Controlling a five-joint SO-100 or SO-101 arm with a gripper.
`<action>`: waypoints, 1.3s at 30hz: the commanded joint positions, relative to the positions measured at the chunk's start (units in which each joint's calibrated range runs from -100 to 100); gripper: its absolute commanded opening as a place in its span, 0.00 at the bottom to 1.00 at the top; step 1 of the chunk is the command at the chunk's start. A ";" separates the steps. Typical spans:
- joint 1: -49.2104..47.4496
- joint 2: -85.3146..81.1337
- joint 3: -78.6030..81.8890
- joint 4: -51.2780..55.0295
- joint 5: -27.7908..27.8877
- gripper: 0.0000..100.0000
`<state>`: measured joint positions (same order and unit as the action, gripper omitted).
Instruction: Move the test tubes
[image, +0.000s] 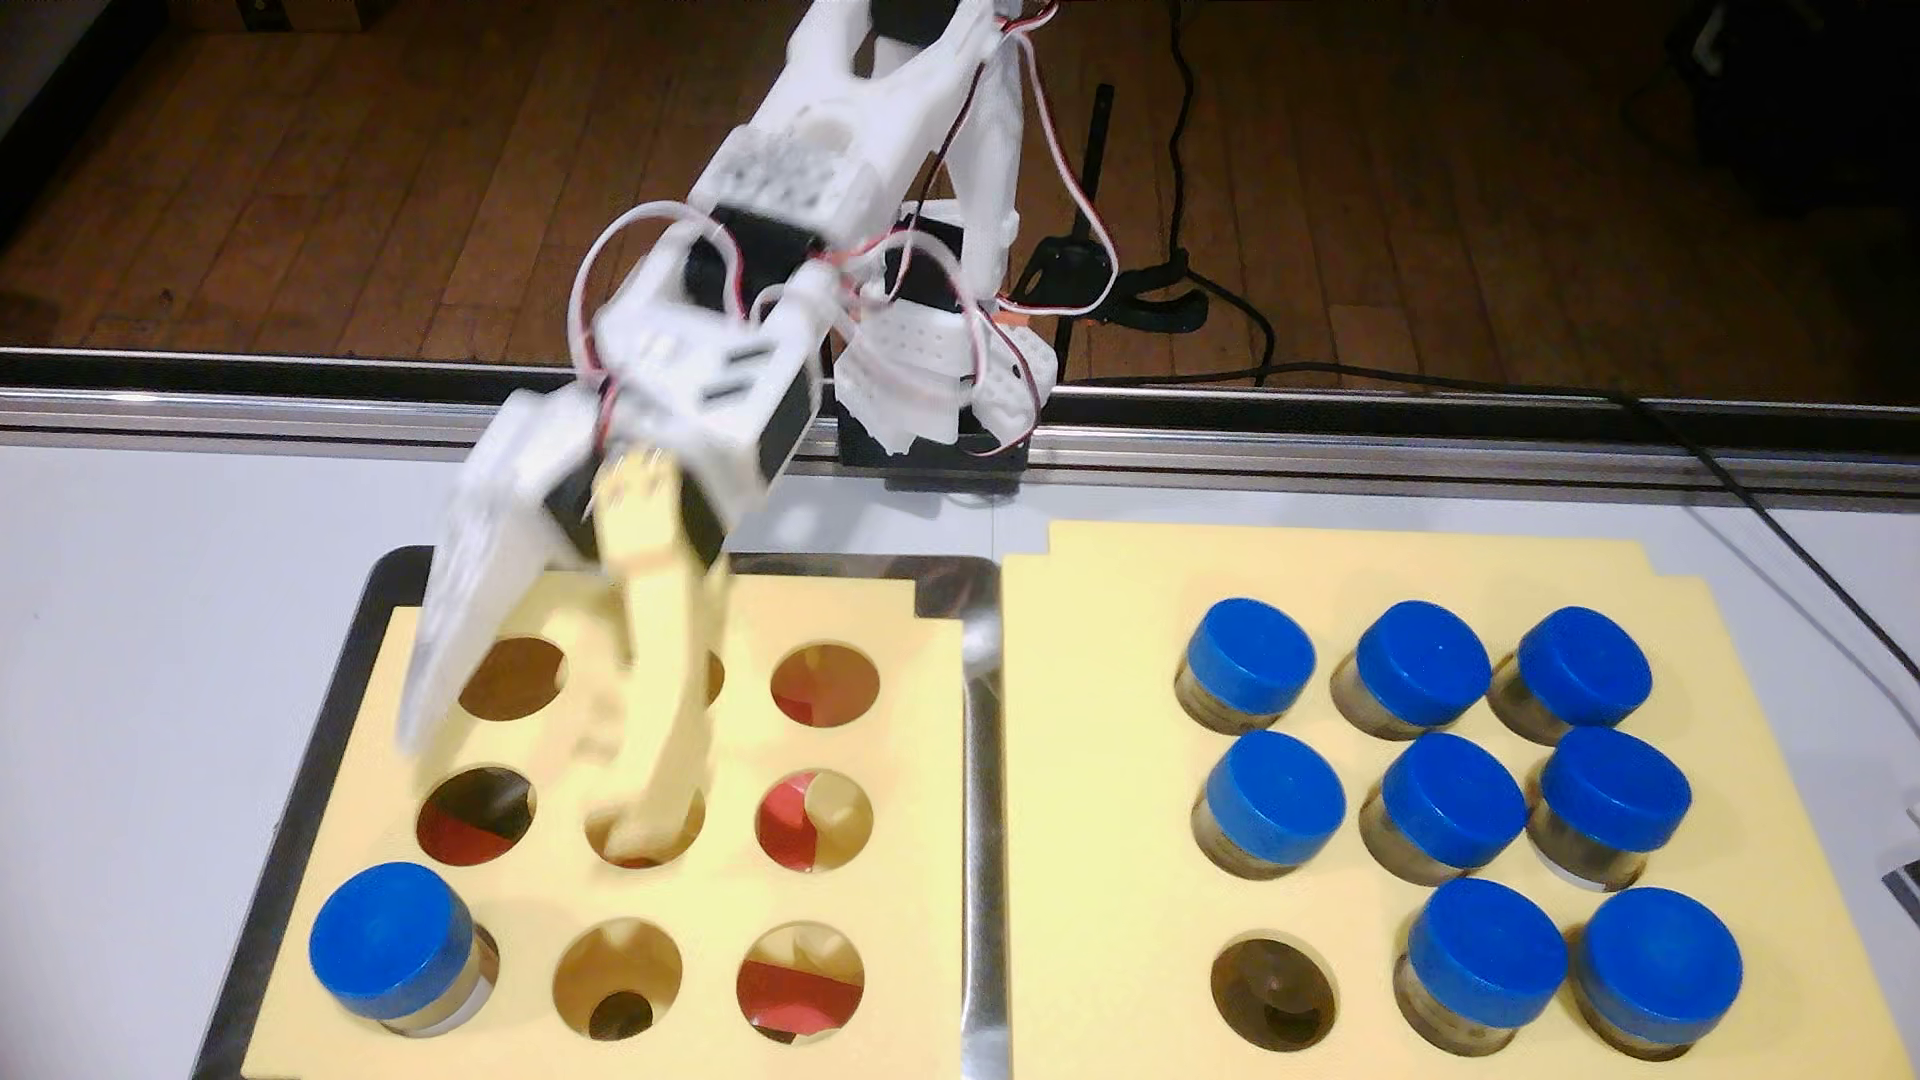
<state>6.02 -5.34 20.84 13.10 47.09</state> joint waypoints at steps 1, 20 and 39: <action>0.47 6.42 -9.90 -0.99 -0.17 0.35; 0.91 19.89 -25.34 -0.99 -0.28 0.24; -3.24 2.08 -39.32 -0.99 0.09 0.07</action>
<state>3.73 9.66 -14.00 13.10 46.99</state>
